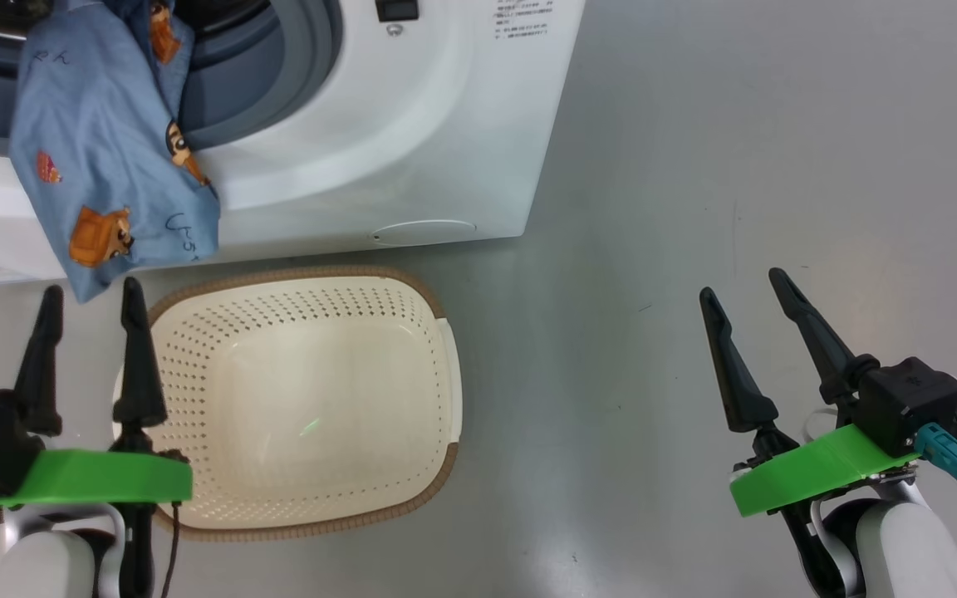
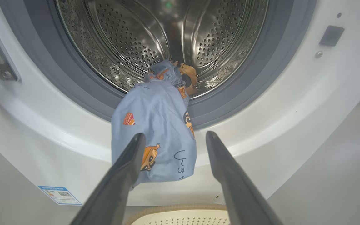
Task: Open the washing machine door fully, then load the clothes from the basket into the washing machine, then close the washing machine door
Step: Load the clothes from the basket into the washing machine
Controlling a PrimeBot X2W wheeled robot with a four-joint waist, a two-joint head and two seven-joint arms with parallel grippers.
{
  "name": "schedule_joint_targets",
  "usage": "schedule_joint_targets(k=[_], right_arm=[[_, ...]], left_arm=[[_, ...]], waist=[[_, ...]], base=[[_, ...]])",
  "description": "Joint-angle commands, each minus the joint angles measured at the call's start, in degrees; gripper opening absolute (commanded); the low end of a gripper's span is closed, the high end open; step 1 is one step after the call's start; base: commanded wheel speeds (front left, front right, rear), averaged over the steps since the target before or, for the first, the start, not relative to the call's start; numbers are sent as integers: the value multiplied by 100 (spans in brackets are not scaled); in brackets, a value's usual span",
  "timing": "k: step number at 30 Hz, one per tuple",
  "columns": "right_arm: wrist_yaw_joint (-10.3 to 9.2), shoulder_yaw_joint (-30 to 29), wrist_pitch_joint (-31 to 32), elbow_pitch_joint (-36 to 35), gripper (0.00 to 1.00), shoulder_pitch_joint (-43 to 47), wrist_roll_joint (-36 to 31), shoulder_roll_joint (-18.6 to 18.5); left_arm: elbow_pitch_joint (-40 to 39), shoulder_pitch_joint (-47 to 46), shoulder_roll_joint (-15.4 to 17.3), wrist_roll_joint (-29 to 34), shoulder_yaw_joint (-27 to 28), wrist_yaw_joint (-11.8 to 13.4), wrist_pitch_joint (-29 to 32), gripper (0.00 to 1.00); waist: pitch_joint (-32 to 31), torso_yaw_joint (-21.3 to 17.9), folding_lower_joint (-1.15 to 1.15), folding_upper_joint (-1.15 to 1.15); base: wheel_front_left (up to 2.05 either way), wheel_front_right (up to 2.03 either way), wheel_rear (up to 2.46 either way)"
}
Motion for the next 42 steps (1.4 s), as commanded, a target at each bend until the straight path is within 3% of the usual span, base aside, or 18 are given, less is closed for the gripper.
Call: schedule_joint_targets(k=[1, 26, 42], right_arm=[[9, 138, -3, -166, 100, 126, -4, 7], [9, 169, -24, -112, 100, 125, 14, 7], [9, 304, -98, -48, 100, 71, 63, 7]], left_arm=[[-136, 62, 110, 53, 220, -42, -30, 100], [132, 44, -133, 338, 286, -306, -30, 100], [734, -435, -32, 131, 372, -321, 260, 100]], waist=[[-6, -4, 0, 0], [7, -18, 0, 0], [180, -210, 0, 0]], base=[[0, 0, 0], [0, 0, 0], [0, 0, 0]])
